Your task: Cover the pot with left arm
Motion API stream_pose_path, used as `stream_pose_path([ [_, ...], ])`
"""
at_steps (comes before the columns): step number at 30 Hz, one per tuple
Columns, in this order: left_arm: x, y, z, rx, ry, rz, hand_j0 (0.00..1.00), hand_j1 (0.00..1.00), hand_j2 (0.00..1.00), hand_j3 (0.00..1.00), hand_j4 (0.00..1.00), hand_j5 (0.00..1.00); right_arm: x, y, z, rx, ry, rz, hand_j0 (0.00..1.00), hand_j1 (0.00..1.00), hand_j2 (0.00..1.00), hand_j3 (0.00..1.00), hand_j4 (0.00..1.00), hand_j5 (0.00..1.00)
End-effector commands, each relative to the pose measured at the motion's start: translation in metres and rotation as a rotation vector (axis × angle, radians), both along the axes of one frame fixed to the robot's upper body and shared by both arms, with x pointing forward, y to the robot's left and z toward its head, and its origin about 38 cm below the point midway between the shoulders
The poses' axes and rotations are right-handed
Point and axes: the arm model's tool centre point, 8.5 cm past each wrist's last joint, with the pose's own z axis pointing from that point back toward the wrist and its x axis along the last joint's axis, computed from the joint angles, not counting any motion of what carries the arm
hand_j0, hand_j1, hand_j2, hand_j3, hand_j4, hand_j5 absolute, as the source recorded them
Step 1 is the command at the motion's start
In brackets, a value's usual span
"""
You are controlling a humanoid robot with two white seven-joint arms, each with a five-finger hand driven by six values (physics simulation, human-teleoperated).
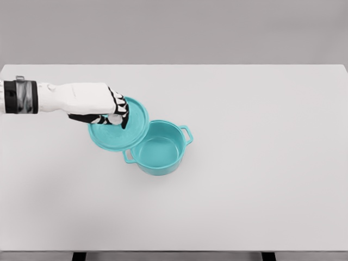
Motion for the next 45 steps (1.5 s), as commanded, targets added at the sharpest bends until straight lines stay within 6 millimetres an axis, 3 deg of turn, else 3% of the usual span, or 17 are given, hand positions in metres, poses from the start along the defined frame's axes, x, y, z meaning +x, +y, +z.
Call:
stream_pose_path([
  [1, -0.005, -0.007, -0.003, 0.0, 0.012, -0.024, 0.42, 0.42, 0.42, 0.42, 0.42, 0.42, 0.0, 0.0, 0.0, 0.0, 0.001, 0.0, 1.0, 1.0, 1.0, 1.0, 1.0, 1.0],
  [15, -0.006, -0.056, -0.013, 0.023, 0.028, -0.144, 0.43, 0.43, 0.43, 0.43, 0.43, 0.43, 0.0, 0.0, 0.0, 0.0, 0.0, 0.0, 1.0, 1.0, 1.0, 1.0, 1.0, 1.0],
  [32, -0.001, -0.083, -0.018, 0.028, 0.038, -0.19, 0.43, 0.43, 0.43, 0.43, 0.43, 0.43, 0.0, 0.0, 0.0, 0.001, -0.002, 0.001, 1.0, 1.0, 1.0, 1.0, 1.0, 1.0],
  [45, 0.001, -0.086, -0.023, 0.036, 0.048, -0.192, 0.44, 0.44, 0.44, 0.44, 0.44, 0.44, 0.0, 0.0, 0.0, 0.0, 0.0, 0.0, 1.0, 1.0, 1.0, 1.0, 1.0, 1.0],
])
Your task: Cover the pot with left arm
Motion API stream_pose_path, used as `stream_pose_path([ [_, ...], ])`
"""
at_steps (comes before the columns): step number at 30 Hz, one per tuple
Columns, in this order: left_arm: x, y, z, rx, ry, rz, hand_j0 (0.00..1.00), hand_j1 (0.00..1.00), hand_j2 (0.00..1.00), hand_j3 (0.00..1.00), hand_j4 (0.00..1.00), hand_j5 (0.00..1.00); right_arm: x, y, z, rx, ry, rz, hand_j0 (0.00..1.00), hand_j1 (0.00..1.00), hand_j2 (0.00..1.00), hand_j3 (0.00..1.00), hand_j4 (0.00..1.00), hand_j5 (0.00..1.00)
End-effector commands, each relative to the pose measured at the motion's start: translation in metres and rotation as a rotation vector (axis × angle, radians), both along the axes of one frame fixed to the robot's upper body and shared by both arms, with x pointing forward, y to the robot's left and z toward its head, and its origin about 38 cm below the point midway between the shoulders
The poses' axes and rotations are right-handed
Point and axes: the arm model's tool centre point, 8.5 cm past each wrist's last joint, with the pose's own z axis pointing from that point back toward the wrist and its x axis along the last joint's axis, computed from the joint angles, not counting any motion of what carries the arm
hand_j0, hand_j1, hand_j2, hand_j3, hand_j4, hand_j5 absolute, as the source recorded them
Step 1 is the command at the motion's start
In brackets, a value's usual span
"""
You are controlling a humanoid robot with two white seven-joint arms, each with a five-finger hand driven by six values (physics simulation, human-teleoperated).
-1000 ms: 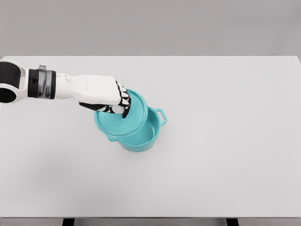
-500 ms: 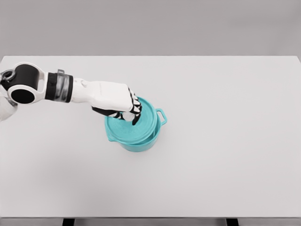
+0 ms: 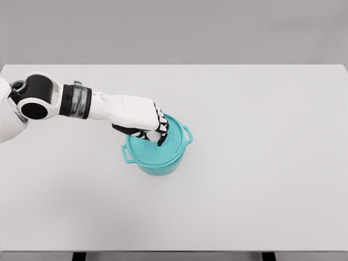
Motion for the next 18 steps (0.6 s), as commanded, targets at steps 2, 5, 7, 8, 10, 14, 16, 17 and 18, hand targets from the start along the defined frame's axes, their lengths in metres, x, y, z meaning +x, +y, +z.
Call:
stream_pose_path([
  [2, 0.0015, -0.0006, 0.003, -0.004, -0.002, 0.002, 0.48, 0.48, 0.48, 0.48, 0.48, 0.48, 0.0002, 0.0, 0.0, 0.0, 0.0, 0.0, 1.0, 1.0, 1.0, 1.0, 1.0, 1.0],
  [5, 0.002, -0.0003, 0.0034, -0.002, -0.004, 0.004, 0.63, 0.63, 0.63, 0.63, 0.63, 0.63, -0.0003, 0.0, 0.0, 0.0, 0.001, 0.0, 1.0, 1.0, 1.0, 1.0, 1.0, 1.0],
  [7, 0.002, -0.0003, 0.0034, -0.002, -0.004, 0.004, 0.68, 0.68, 0.68, 0.68, 0.68, 0.68, 0.0002, 0.0, 0.0, 0.0, 0.0, 0.0, 1.0, 1.0, 1.0, 1.0, 1.0, 1.0],
  [8, 0.002, -0.0003, 0.0034, -0.002, -0.004, 0.004, 0.68, 0.68, 0.68, 0.68, 0.68, 0.68, 0.0004, 0.0, 0.0, 0.001, -0.002, 0.001, 1.0, 1.0, 1.0, 1.0, 1.0, 1.0],
  [10, 0.002, -0.0003, 0.0034, -0.002, -0.004, 0.004, 0.68, 0.68, 0.68, 0.68, 0.68, 0.68, -0.0001, 0.0, 0.0, 0.0, 0.0, 0.0, 1.0, 1.0, 1.0, 1.0, 1.0, 1.0],
  [14, 0.0018, -0.0003, 0.0028, -0.003, -0.002, 0.004, 0.79, 0.79, 0.79, 0.79, 0.79, 0.79, -0.0003, 0.0, 0.0, 0.0, 0.001, 0.0, 1.0, 1.0, 1.0, 1.0, 1.0, 1.0],
  [16, 0.002, 0.0011, 0.0026, 0.001, -0.003, 0.006, 0.79, 0.79, 0.79, 0.79, 0.79, 0.79, 0.0004, 0.0, 0.0, 0.001, -0.002, 0.001, 1.0, 1.0, 1.0, 1.0, 1.0, 1.0],
  [17, 0.0023, 0.0015, 0.0025, 0.001, -0.003, 0.008, 0.79, 0.79, 0.79, 0.79, 0.79, 0.79, 0.0002, 0.0, 0.0, 0.0, 0.0, 0.0, 1.0, 1.0, 1.0, 1.0, 1.0, 1.0],
  [18, 0.0032, 0.0024, 0.0015, 0.004, 0.0, 0.012, 0.79, 0.79, 0.79, 0.79, 0.79, 0.79, -0.0001, 0.0, 0.0, 0.0, 0.0, 0.0, 1.0, 1.0, 1.0, 1.0, 1.0, 1.0],
])
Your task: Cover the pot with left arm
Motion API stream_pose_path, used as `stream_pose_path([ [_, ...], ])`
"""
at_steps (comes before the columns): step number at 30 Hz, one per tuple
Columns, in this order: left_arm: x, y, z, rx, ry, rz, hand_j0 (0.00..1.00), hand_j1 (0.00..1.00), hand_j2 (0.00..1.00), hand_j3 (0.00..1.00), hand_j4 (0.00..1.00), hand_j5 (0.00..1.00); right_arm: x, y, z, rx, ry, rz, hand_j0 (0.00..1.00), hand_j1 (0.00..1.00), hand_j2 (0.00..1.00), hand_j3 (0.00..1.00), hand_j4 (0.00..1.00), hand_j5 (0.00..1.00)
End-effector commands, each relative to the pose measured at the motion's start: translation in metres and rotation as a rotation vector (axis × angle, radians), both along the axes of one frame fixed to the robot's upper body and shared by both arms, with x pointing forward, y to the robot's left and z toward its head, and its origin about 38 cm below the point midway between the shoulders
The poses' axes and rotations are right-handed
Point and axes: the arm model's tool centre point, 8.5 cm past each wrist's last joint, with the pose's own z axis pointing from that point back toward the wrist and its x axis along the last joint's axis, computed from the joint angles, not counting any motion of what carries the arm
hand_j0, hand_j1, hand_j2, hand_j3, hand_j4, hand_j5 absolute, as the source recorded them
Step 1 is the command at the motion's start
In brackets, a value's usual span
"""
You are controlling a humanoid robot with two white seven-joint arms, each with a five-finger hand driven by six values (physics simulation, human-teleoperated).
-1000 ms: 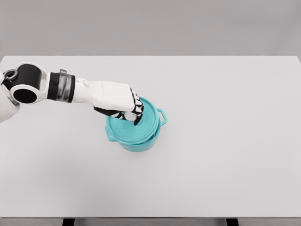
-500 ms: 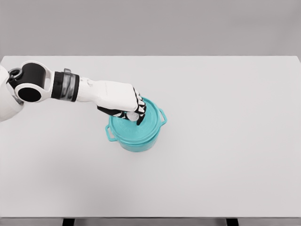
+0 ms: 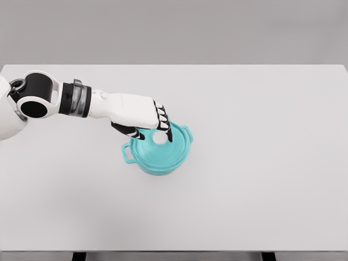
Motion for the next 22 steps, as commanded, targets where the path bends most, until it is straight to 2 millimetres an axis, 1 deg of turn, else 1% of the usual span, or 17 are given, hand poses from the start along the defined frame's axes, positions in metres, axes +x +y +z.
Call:
stream_pose_path([
  [1, 0.002, 0.002, -0.001, 0.002, 0.005, 0.011, 0.82, 0.82, 0.82, 0.82, 0.82, 0.82, 0.0, 0.0, 0.0, 0.001, -0.001, 0.001, 1.0, 1.0, 1.0, 1.0, 1.0, 1.0],
  [2, 0.003, 0.003, -0.001, 0.004, 0.003, 0.015, 0.84, 0.84, 0.84, 0.84, 0.84, 0.84, 0.0, 0.0, 0.0, 0.0, 0.0, 0.0, 1.0, 1.0, 1.0, 1.0, 1.0, 1.0],
  [4, 0.005, 0.005, 0.003, 0.009, -0.01, 0.019, 1.0, 1.0, 1.0, 1.0, 1.0, 1.0, 0.0, 0.0, 0.0, 0.001, -0.001, 0.001, 1.0, 1.0, 1.0, 1.0, 1.0, 1.0],
  [6, 0.006, 0.007, 0.01, 0.001, -0.021, 0.021, 1.0, 1.0, 1.0, 1.0, 1.0, 1.0, 0.0, 0.0, 0.0, 0.0, 0.0, 0.0, 1.0, 1.0, 1.0, 1.0, 1.0, 1.0],
  [7, 0.007, 0.014, 0.019, -0.005, -0.033, 0.035, 1.0, 1.0, 1.0, 1.0, 1.0, 1.0, 0.0, 0.0, 0.0, 0.0, 0.0, 0.0, 1.0, 1.0, 1.0, 1.0, 1.0, 1.0],
  [9, 0.0, 0.03, 0.034, -0.037, -0.022, 0.051, 1.0, 1.0, 1.0, 1.0, 1.0, 1.0, 0.0, 0.0, 0.0, 0.0, 0.0, 0.0, 1.0, 1.0, 1.0, 1.0, 1.0, 1.0],
  [10, -0.009, 0.049, 0.043, -0.059, 0.007, 0.075, 1.0, 1.0, 1.0, 1.0, 1.0, 1.0, 0.0, 0.0, 0.0, 0.001, -0.001, 0.001, 1.0, 1.0, 1.0, 1.0, 1.0, 1.0],
  [11, -0.012, 0.069, 0.048, -0.057, 0.013, 0.116, 1.0, 1.0, 1.0, 1.0, 1.0, 1.0, 0.0, 0.0, 0.0, 0.0, 0.0, 0.0, 1.0, 1.0, 1.0, 1.0, 1.0, 1.0],
  [12, -0.013, 0.083, 0.052, -0.061, 0.012, 0.148, 1.0, 1.0, 1.0, 1.0, 1.0, 1.0, 0.0, 0.0, 0.0, 0.0, 0.0, 0.0, 1.0, 1.0, 1.0, 1.0, 1.0, 1.0],
  [13, -0.016, 0.101, 0.052, -0.053, 0.018, 0.189, 1.0, 1.0, 1.0, 1.0, 1.0, 1.0, 0.0, 0.0, 0.0, 0.0, 0.0, 0.0, 1.0, 1.0, 1.0, 1.0, 1.0, 1.0],
  [16, -0.031, 0.145, 0.027, -0.03, 0.079, 0.295, 1.0, 1.0, 1.0, 1.0, 1.0, 1.0, 0.0, 0.0, 0.0, 0.0, 0.0, 0.0, 1.0, 1.0, 1.0, 1.0, 1.0, 1.0],
  [17, -0.035, 0.153, 0.023, -0.047, 0.086, 0.32, 1.0, 1.0, 1.0, 1.0, 1.0, 1.0, 0.0, 0.0, 0.0, 0.0, 0.0, 0.0, 1.0, 1.0, 1.0, 1.0, 1.0, 1.0],
  [19, -0.038, 0.162, 0.02, -0.084, 0.09, 0.351, 1.0, 1.0, 1.0, 1.0, 1.0, 1.0, 0.0, 0.0, 0.0, 0.001, -0.001, 0.001, 1.0, 1.0, 1.0, 1.0, 1.0, 1.0],
  [22, -0.037, 0.165, 0.02, -0.083, 0.091, 0.36, 1.0, 1.0, 1.0, 1.0, 1.0, 1.0, 0.0, 0.0, 0.0, 0.0, 0.0, 0.0, 1.0, 1.0, 1.0, 1.0, 1.0, 1.0],
])
